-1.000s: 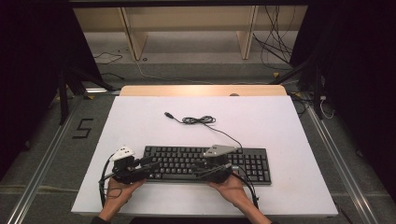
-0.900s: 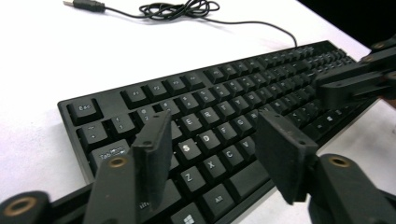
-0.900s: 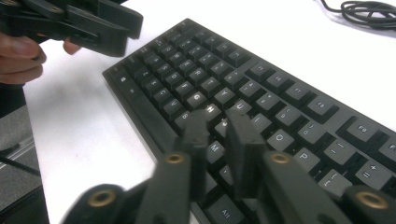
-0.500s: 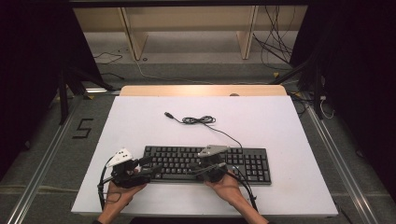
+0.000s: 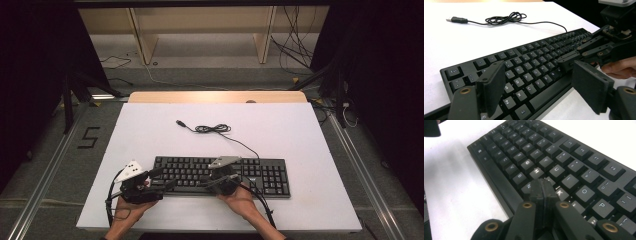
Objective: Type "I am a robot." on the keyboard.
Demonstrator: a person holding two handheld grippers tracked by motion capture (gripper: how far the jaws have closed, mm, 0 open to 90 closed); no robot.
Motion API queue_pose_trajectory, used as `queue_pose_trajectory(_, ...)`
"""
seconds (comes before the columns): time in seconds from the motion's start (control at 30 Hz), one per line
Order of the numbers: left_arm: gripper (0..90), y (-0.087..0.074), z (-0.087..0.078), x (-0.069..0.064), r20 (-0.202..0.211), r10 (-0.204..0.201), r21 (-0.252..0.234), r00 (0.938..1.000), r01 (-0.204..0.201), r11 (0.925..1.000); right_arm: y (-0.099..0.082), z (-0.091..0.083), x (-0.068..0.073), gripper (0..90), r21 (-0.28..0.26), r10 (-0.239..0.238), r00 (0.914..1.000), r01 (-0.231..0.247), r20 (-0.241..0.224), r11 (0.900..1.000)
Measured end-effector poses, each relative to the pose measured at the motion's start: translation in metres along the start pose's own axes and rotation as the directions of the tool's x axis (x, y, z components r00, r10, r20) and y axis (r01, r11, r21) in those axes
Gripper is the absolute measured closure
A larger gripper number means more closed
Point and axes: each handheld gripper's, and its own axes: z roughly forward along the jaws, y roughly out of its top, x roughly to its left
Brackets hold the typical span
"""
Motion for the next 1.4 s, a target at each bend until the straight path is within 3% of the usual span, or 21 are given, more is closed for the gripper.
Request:
queue_pose_trajectory(0.87,25.2,-0.001,-0.002,-0.001,-0.002,0.001,-0.001,1.0,-0.001,1.0,-0.003,0.004,0.0,90.0,0.006,0.003,1.0,-0.003,0.002,1.0)
queue_pose_trajectory(1.1,25.1,-0.002,-0.003,-0.001,-0.004,0.002,-0.008,1.0,-0.002,1.0,0.0,-0.004,-0.001,75.9,-0.038,0.029,0.9992,-0.031,-0.027,0.9988)
queue_pose_trajectory(1.4,25.0,-0.001,-0.004,0.001,-0.015,-0.002,-0.018,0.9999,0.002,0.9998,0.005,-0.022,-0.003,48.7,-0.09,0.053,0.9963,-0.059,-0.067,0.9942)
